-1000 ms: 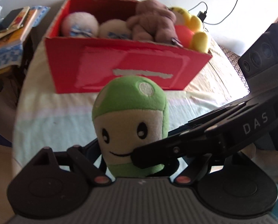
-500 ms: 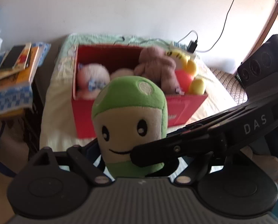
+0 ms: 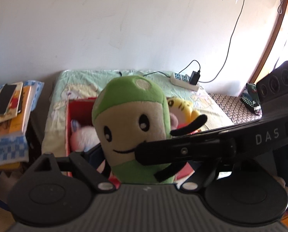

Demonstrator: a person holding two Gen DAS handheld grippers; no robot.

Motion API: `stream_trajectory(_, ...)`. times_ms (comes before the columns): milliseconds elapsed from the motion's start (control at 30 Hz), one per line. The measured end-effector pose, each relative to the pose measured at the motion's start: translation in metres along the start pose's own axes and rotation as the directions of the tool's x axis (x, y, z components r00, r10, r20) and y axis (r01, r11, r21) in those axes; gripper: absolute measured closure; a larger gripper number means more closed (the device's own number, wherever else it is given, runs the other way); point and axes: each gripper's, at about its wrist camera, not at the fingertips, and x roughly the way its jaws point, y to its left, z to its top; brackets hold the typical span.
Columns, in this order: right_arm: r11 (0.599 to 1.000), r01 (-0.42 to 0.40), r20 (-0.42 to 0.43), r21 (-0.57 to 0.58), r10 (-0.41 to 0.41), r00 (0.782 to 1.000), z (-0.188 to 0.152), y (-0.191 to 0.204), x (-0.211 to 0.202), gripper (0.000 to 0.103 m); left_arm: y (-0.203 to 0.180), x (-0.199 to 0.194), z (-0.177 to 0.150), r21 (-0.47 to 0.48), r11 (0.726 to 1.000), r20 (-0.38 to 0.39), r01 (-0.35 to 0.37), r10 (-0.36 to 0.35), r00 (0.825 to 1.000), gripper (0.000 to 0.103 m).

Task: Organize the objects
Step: 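Lift the pickle plush off the bed with the right gripper, then carry the pickle plush over the red box with the right gripper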

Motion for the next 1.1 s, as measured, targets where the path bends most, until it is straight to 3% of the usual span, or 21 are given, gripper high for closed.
stream_trajectory(300, 0.998, 0.028, 0.067, 0.05, -0.031, 0.997, 0.017, -0.027, 0.001, 0.047, 0.004, 0.038, 0.021, 0.005, 1.0, -0.035, 0.02, -0.02, 0.999, 0.019)
stream_trajectory(1100, 0.973, 0.086, 0.07, 0.214, -0.103, 0.992, 0.005, -0.071, 0.027, 0.047, 0.026, 0.1, 0.015, -0.027, 0.999, -0.178, 0.035, -0.039, 0.983, 0.017)
